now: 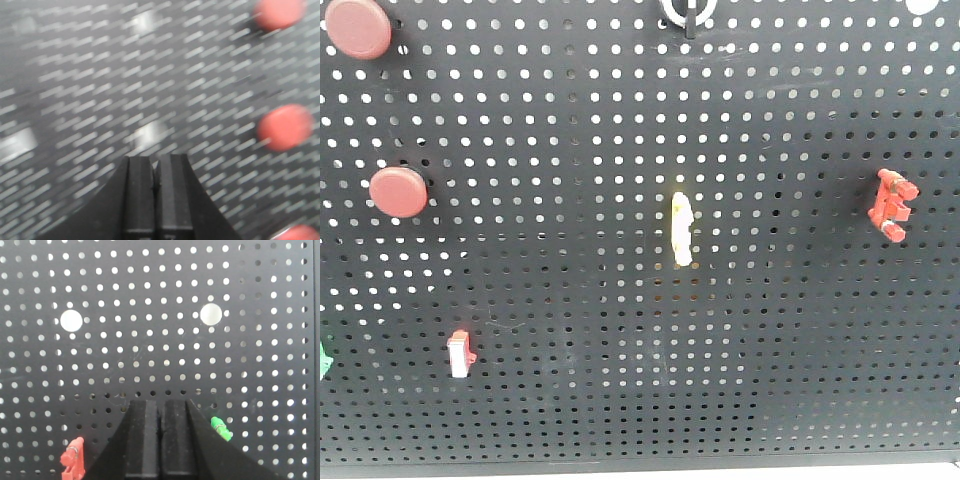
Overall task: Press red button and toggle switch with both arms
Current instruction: 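Move the left gripper toward the lower red round button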
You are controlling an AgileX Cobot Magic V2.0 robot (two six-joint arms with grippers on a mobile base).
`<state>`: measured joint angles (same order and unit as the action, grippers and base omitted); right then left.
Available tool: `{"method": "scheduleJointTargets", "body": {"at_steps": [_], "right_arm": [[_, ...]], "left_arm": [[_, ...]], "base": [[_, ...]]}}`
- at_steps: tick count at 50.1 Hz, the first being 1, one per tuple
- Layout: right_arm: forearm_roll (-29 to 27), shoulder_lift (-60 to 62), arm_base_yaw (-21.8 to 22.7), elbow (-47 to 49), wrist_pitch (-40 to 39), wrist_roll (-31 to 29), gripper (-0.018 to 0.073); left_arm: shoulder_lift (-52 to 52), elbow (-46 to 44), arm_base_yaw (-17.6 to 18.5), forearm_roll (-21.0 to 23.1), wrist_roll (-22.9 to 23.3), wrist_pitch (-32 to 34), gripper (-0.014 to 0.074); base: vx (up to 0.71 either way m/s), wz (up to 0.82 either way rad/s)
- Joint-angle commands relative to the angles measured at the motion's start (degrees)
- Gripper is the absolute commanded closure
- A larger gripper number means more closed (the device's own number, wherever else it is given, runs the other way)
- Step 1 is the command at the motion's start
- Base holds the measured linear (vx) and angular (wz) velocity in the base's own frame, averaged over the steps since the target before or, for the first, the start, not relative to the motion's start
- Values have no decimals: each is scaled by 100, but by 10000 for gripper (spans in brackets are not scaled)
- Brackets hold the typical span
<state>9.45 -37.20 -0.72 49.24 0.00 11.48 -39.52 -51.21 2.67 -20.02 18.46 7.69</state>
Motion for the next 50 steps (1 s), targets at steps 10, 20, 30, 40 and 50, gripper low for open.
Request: {"method": "scheduleJointTargets", "body": {"at_steps": [10,20,30,40,50], "right_arm": [[61,-38,30,192,-409,-36,559],[61,-38,30,192,-409,-36,559],[61,-38,30,192,-343,-36,559],[56,-38,30,192,-334,-31,559],[45,-38,30,192,-334,-12,559]], "left_arm": [[-643,-565,1040,20,66,681,595],[-1317,-1332,1552,15,66,337,595],[-1911,-1806,1966,15,57,194,595],[-2435,-1923,1975,15,53,253,595],[-2629,-1939,1955,20,53,443,595]], "base": [[0,0],[0,0],[0,0],[0,0],[0,0]]}}
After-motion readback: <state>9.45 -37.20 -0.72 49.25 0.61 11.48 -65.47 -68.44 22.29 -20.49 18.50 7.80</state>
